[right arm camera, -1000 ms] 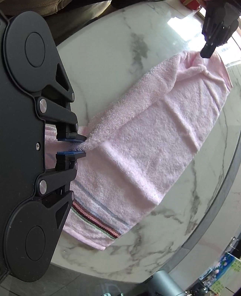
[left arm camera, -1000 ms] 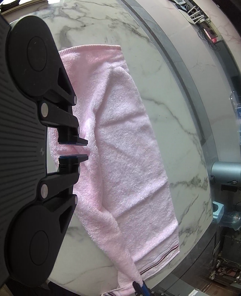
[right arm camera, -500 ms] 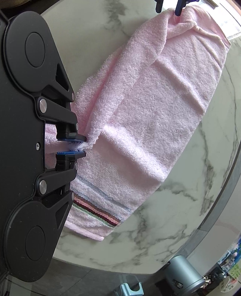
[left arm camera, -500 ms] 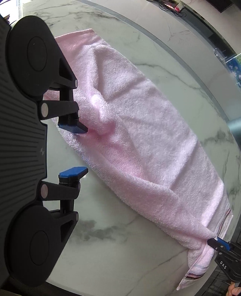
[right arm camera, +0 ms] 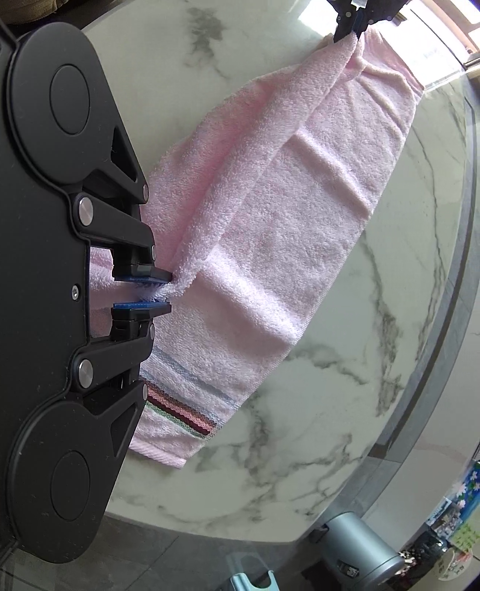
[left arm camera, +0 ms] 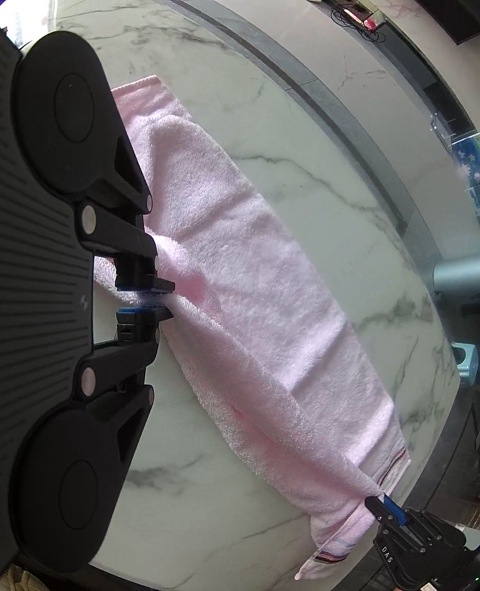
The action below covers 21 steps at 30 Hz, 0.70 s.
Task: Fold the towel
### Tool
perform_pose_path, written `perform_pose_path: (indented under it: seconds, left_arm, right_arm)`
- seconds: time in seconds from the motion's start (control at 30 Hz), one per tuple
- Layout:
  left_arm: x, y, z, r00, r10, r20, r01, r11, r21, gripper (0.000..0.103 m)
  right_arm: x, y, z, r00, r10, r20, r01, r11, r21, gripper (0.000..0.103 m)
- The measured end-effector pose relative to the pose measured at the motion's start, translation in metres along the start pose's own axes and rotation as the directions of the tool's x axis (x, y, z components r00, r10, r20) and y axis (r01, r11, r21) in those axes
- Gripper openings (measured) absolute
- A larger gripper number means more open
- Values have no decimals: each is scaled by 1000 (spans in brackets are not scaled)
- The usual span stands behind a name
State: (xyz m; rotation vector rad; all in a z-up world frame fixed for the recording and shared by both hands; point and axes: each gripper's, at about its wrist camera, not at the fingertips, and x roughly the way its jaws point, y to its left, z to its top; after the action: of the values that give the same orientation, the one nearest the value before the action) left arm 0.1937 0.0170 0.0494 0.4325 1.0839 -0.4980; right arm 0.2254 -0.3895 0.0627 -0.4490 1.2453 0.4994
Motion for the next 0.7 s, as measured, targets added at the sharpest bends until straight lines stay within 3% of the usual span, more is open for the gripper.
perform_pose_path:
  seconds: [0.13, 0.2, 0.3, 0.43, 0.5, 0.57, 0.63, 0.7]
  left_arm:
    - [12, 11, 15, 996, 82, 27, -79, 992, -97, 16]
    - [14, 9, 20, 991, 127, 40, -123, 988, -95, 30]
    - [15, 7, 22, 985, 158, 62, -154, 986, -67, 37]
    - [15, 11, 23, 977, 204, 67, -201, 978, -55, 48]
    - [16, 14, 21, 979, 192, 61, -189, 980, -63, 48]
    - [16, 14, 17, 986, 159, 51, -156, 986, -63, 48]
    - [16, 9, 10, 987, 156, 37, -155, 987, -34, 48]
    - [18, 6, 1, 989, 149, 20, -149, 989, -14, 48]
  right_arm:
    - [8, 3, 10, 999, -52, 9, 52, 999, 3, 9]
    - [9, 4, 11, 997, -71, 15, 71, 997, -7, 10]
    - [4, 5, 12, 994, -99, 36, 100, 995, -22, 17]
    - [-4, 2, 14, 992, -110, 56, 111, 993, -29, 17]
    - [-6, 2, 15, 991, -118, 60, 121, 992, -36, 18]
    - [-6, 3, 13, 995, -80, 52, 83, 995, -51, 25]
    - [-5, 7, 7, 997, -61, 39, 63, 996, -66, 43]
    - [-2, 14, -2, 998, -57, 26, 59, 994, -92, 44]
